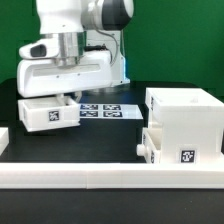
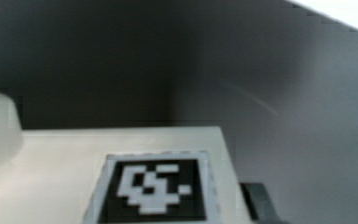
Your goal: Assemble drawer
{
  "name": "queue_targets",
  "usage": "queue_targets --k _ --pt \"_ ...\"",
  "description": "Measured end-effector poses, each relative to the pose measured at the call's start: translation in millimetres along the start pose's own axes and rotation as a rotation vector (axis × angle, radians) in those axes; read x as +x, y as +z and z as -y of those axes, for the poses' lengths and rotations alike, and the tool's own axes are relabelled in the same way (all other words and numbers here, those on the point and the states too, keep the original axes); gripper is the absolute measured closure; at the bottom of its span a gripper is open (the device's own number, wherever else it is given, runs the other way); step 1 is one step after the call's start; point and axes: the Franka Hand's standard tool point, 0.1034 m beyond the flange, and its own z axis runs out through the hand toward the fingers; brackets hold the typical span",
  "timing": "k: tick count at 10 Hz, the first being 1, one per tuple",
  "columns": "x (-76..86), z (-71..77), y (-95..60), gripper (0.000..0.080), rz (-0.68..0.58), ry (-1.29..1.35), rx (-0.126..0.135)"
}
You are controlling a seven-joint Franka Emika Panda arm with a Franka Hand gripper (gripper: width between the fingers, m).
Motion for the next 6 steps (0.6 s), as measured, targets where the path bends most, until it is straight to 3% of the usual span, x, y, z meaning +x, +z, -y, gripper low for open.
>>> queue_targets --k 3,6 --pt "36.7 16.9 -25.9 0.0757 0.002 -0.066 0.005" --pt "79.0 14.4 -33.3 0.0757 -0.007 -0.189 0.019"
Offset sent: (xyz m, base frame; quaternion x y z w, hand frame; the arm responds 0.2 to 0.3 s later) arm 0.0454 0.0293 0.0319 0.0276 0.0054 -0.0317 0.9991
